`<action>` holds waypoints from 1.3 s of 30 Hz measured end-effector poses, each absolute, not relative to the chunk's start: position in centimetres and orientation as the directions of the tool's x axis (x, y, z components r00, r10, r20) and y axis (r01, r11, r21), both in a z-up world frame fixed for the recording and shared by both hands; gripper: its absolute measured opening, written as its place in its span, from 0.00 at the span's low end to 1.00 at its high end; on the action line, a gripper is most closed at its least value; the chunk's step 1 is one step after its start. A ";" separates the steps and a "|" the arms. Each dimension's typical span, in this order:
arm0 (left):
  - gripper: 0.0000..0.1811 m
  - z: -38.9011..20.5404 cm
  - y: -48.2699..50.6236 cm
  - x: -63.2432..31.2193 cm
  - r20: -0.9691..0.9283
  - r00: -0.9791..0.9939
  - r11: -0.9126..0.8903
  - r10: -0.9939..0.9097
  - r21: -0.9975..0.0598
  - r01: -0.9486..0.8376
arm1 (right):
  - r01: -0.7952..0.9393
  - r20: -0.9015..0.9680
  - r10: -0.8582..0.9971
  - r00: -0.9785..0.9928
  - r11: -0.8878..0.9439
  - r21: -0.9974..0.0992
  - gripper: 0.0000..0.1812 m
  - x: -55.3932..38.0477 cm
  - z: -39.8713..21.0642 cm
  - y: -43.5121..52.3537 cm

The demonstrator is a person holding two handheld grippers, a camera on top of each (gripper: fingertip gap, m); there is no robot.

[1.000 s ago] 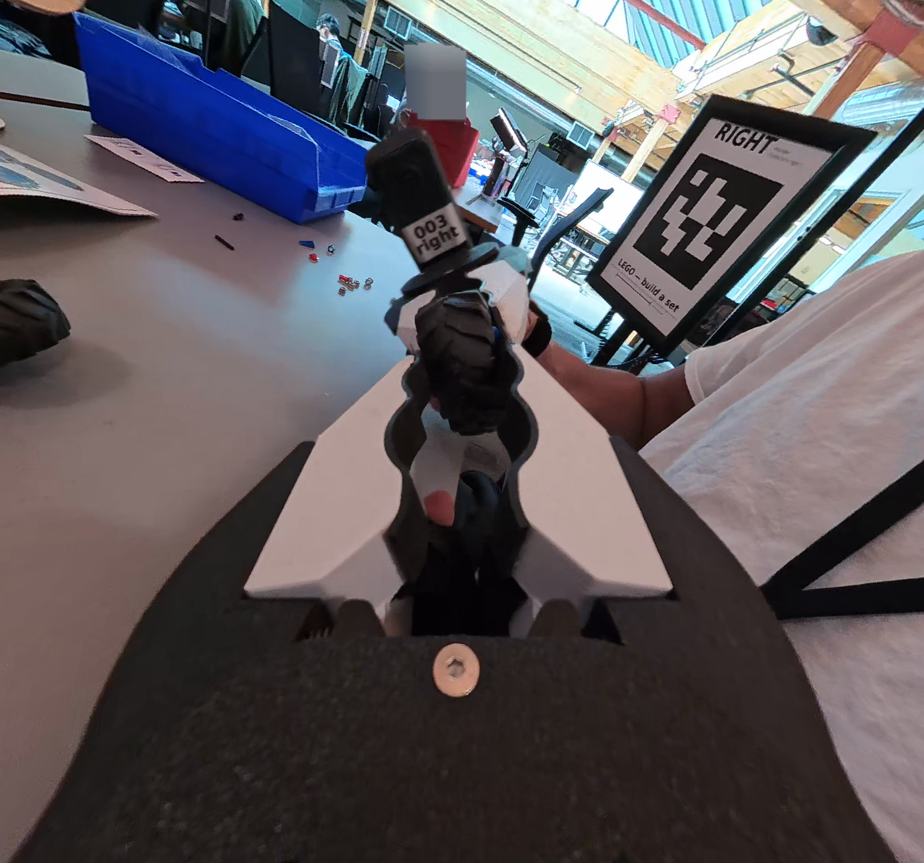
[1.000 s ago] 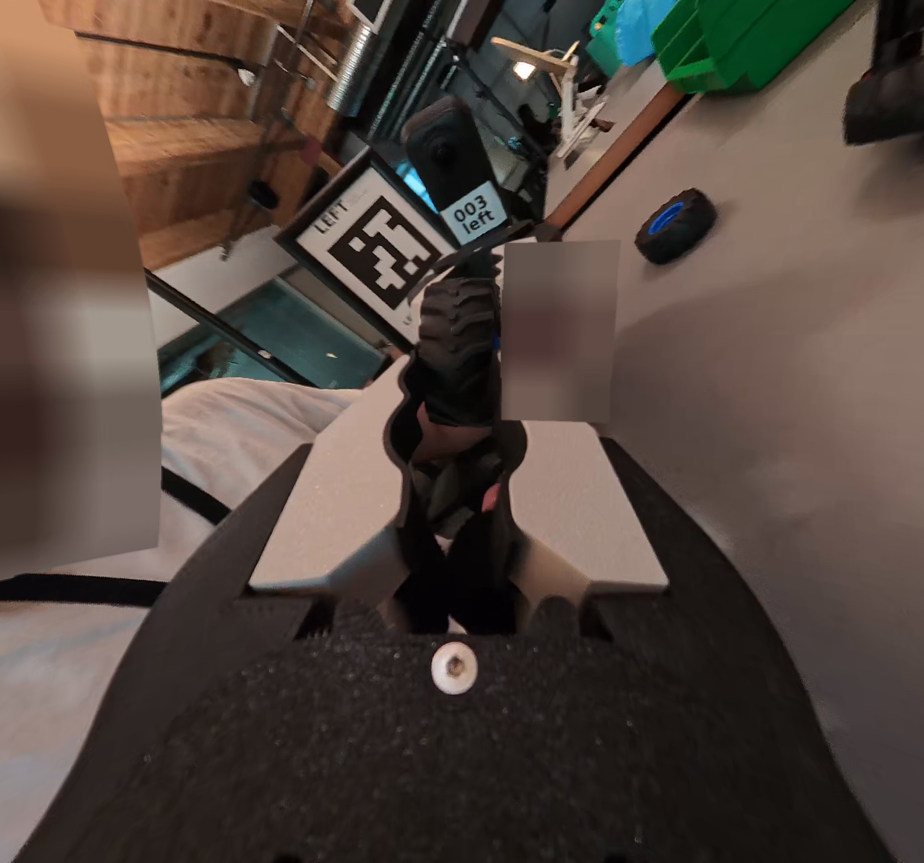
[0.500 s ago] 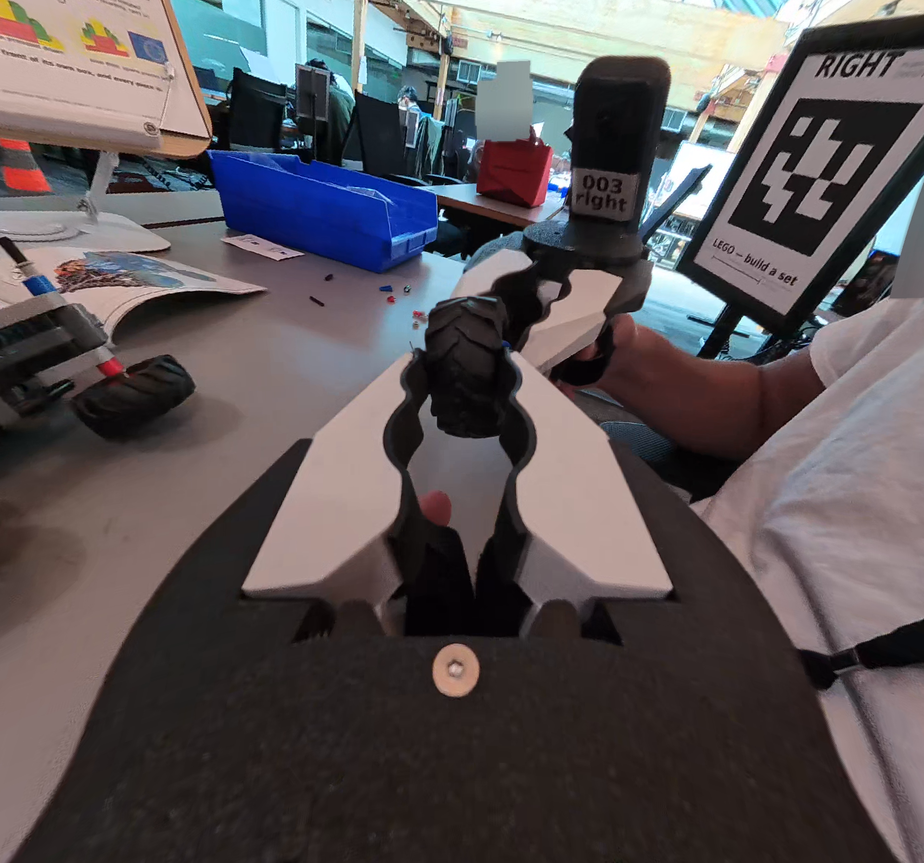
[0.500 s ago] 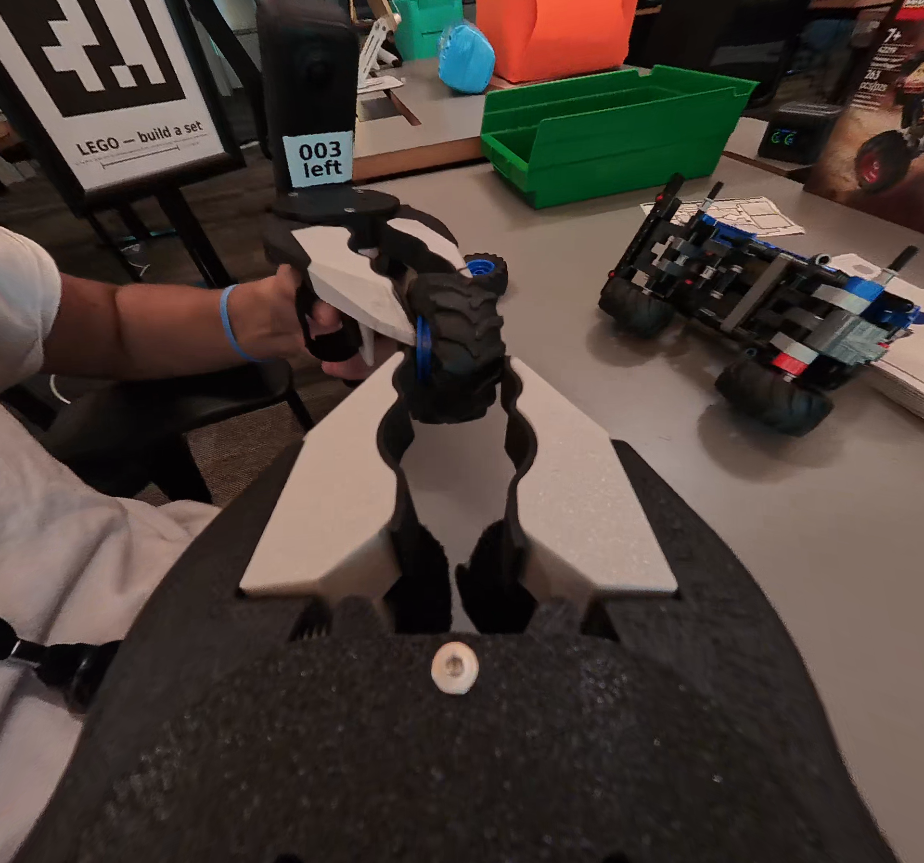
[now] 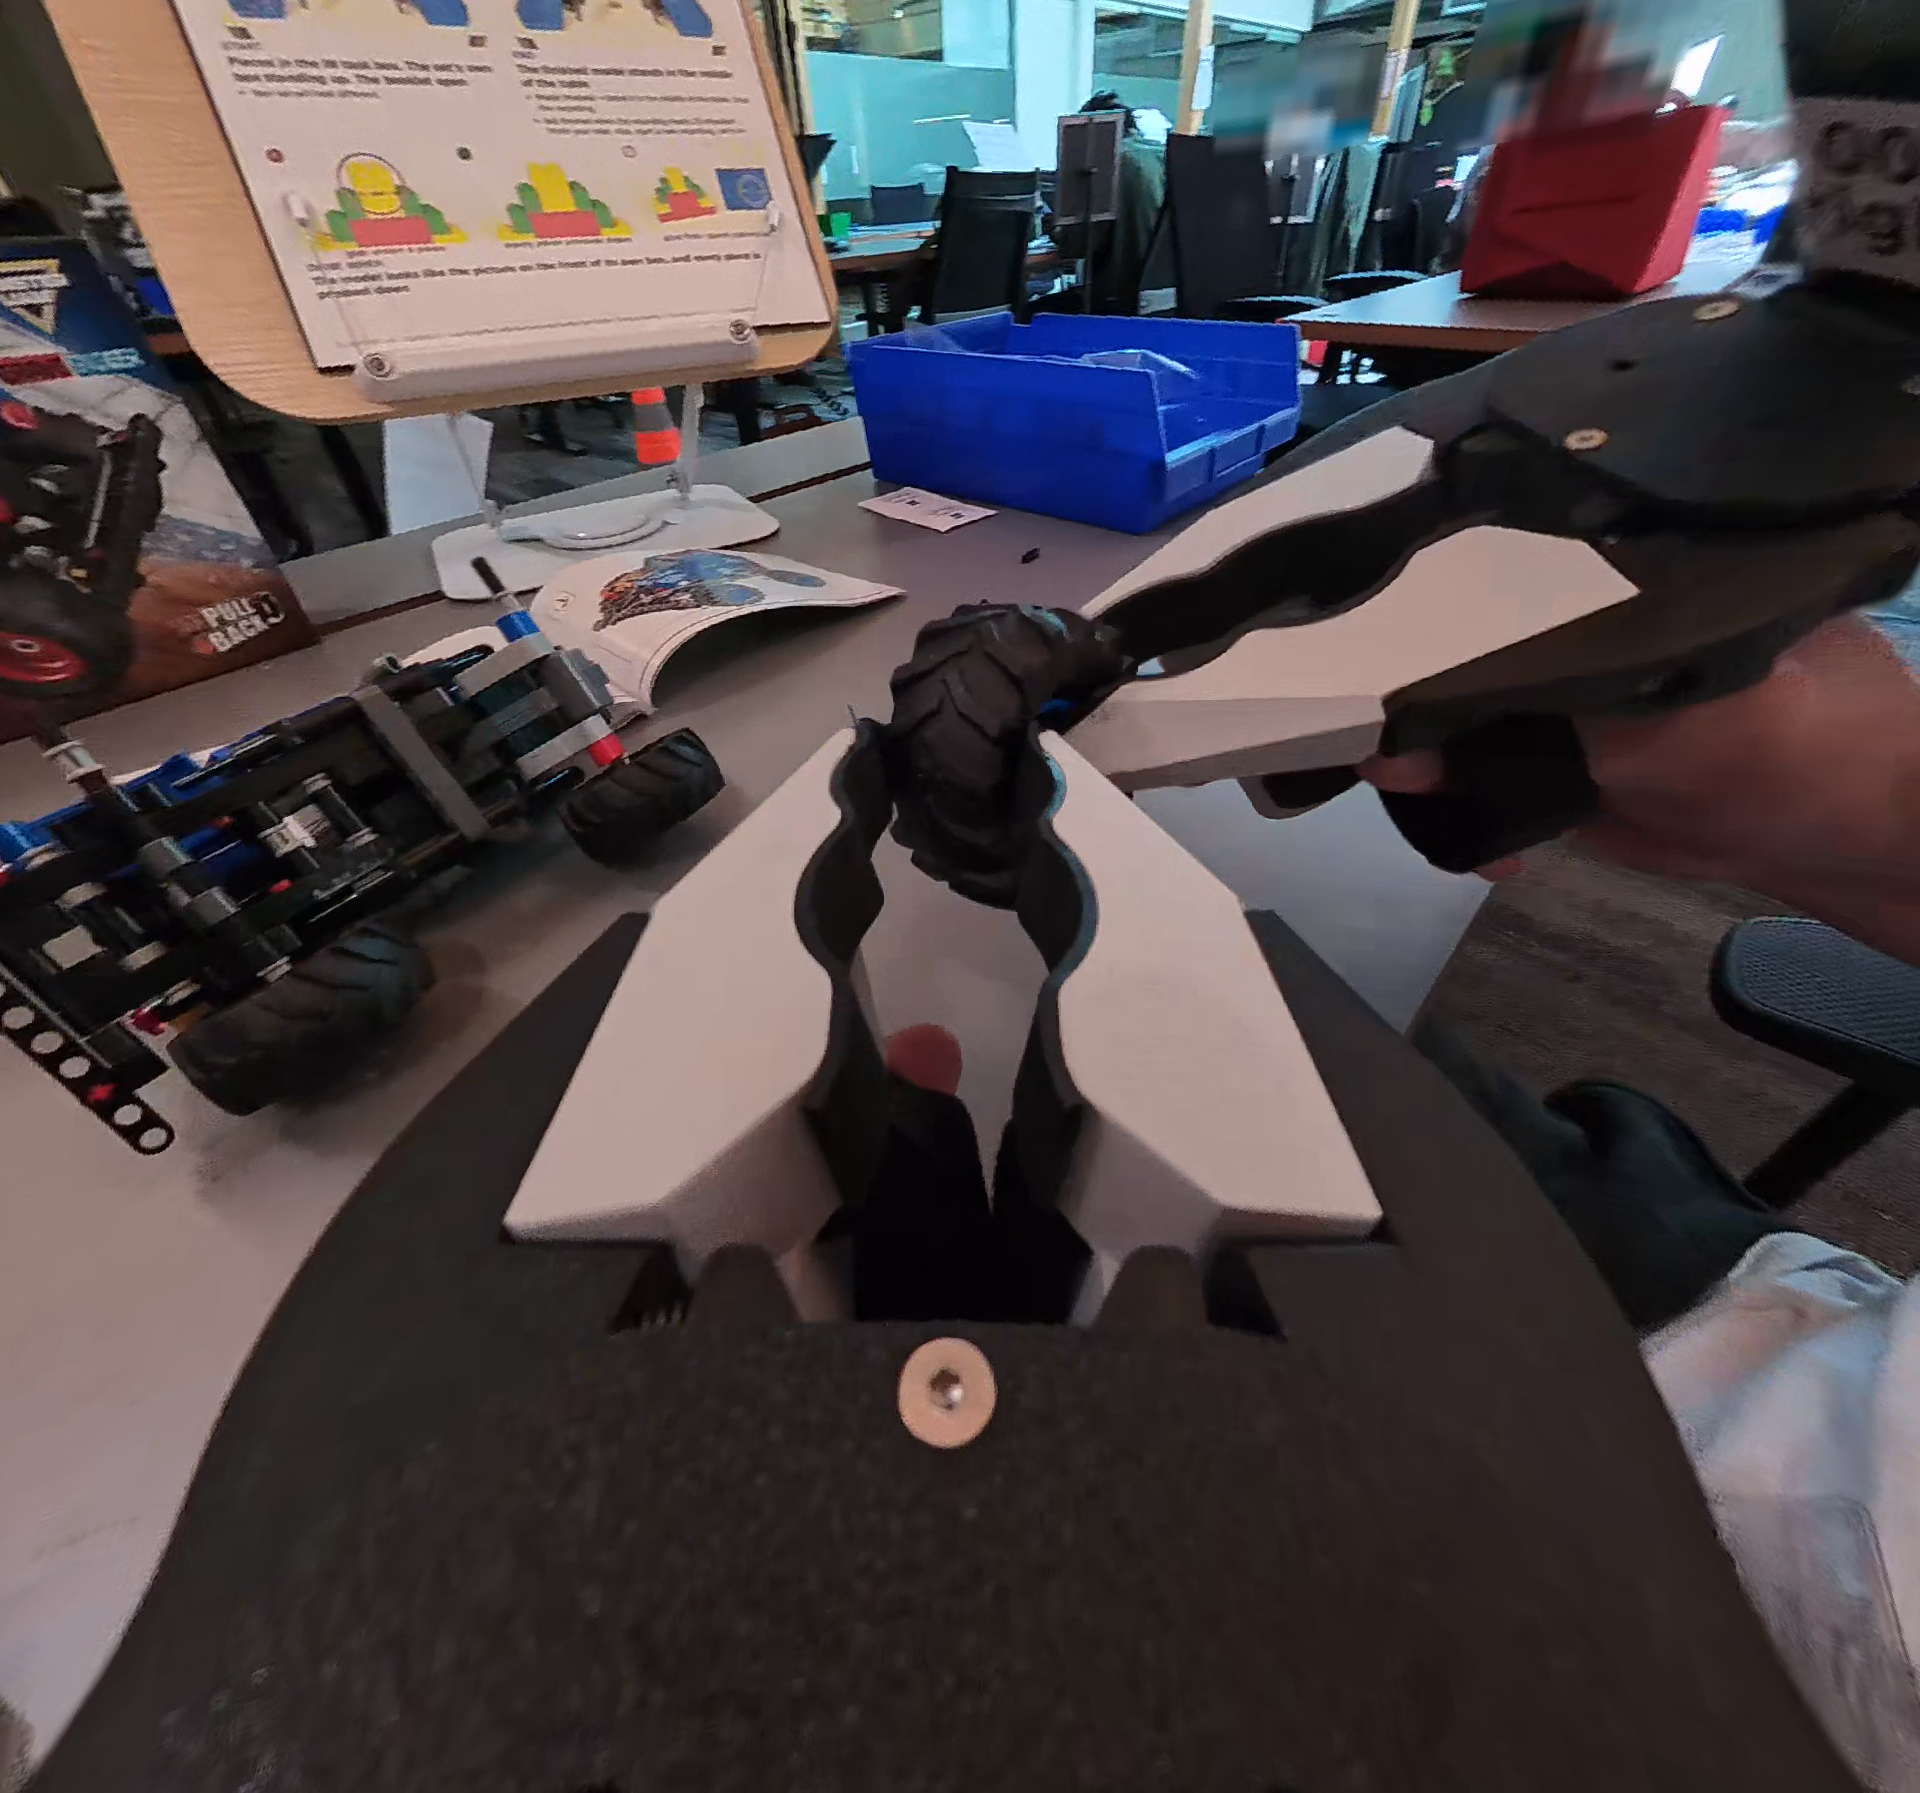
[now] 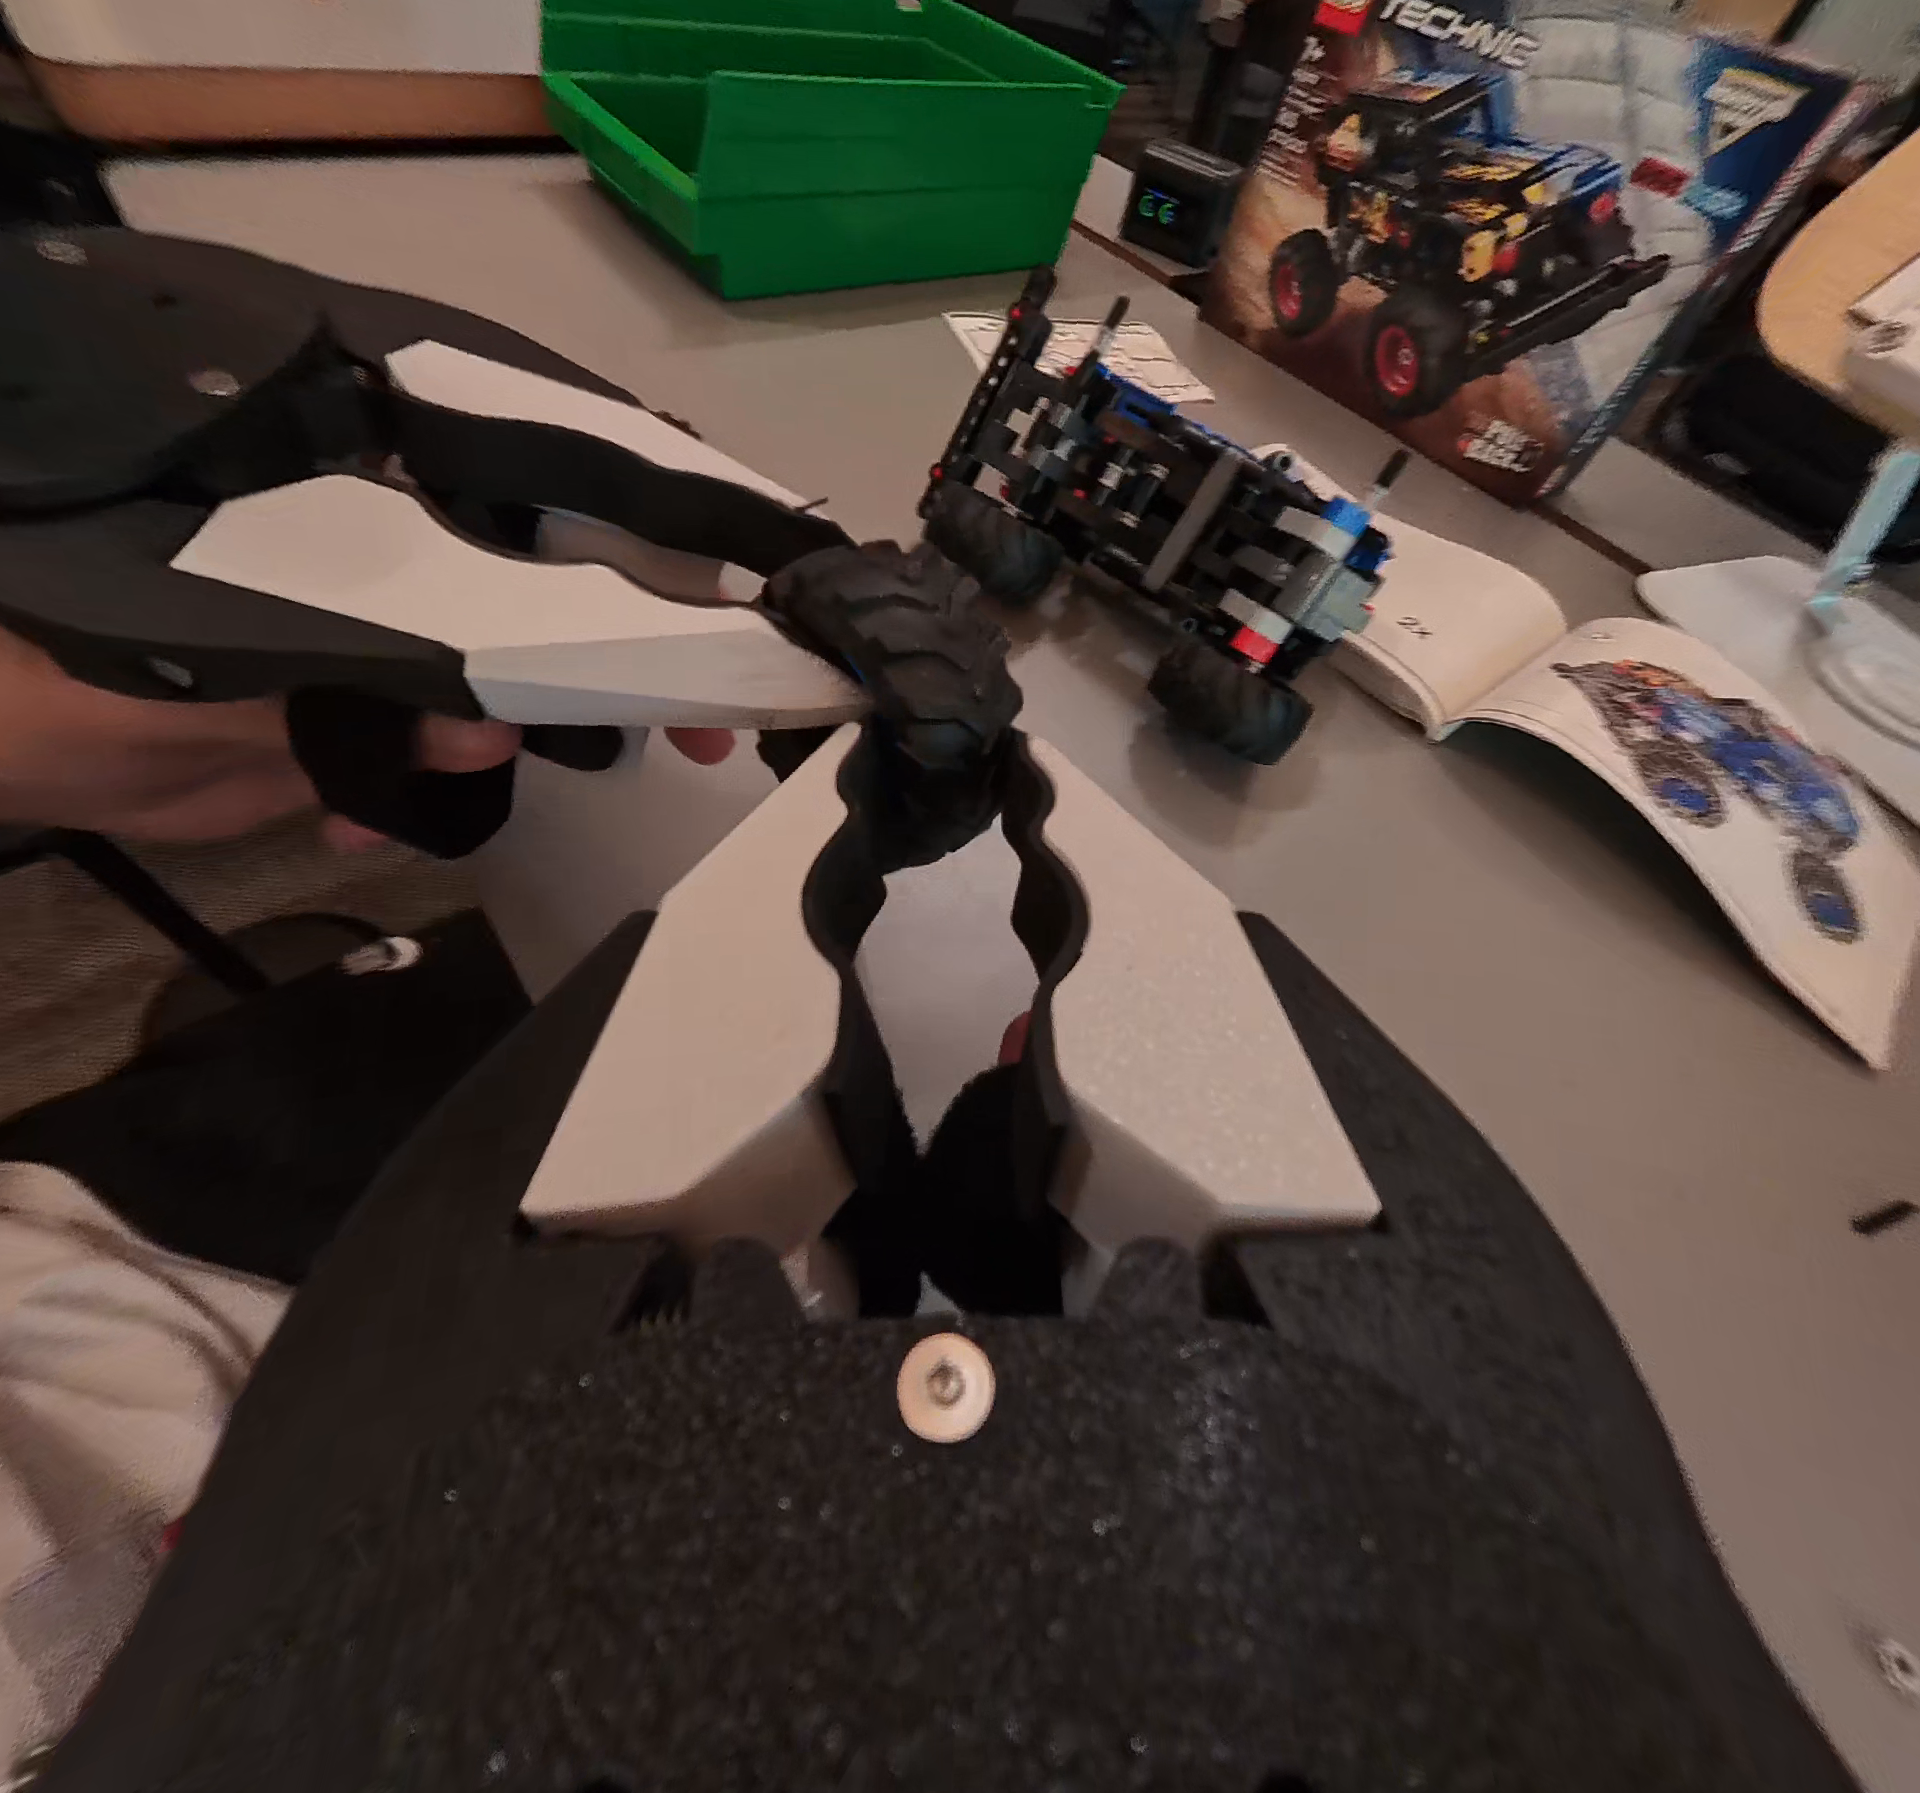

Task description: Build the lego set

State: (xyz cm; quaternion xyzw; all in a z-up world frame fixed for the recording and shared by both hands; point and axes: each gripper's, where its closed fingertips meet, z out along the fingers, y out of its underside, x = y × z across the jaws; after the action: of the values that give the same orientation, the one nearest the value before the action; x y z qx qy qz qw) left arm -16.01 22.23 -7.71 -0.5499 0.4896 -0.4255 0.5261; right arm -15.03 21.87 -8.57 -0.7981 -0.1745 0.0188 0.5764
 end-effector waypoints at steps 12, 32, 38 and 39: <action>0.13 -6.9 21.8 -15.8 0.224 0.001 -0.224 -0.975 -0.973 -0.047 | 0.158 0.032 0.532 0.846 -0.194 -0.968 0.18 -15.3 -7.1 20.6; 0.38 -6.6 20.0 -17.4 0.628 -0.369 -0.605 -0.685 -0.773 -0.192 | 0.971 0.995 -0.044 0.093 0.227 -0.081 0.16 -17.5 -7.9 19.4; 0.14 -8.2 20.6 -17.1 0.604 -0.295 -0.559 -0.740 -0.797 -0.230 | 0.966 0.995 -0.075 0.058 0.256 -0.037 0.16 -18.0 -8.3 19.5; 0.14 -8.4 20.9 -17.2 0.577 -0.284 -0.532 -0.766 -0.816 -0.226 | 0.961 0.993 -0.043 0.110 0.259 -0.095 0.16 -17.8 -8.3 19.6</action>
State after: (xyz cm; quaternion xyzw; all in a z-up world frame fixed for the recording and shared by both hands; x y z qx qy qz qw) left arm -17.20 20.86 -8.42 -0.5634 0.4400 -0.6696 0.2014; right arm -17.80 19.62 -8.28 -0.4419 -0.5192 -0.4188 0.5998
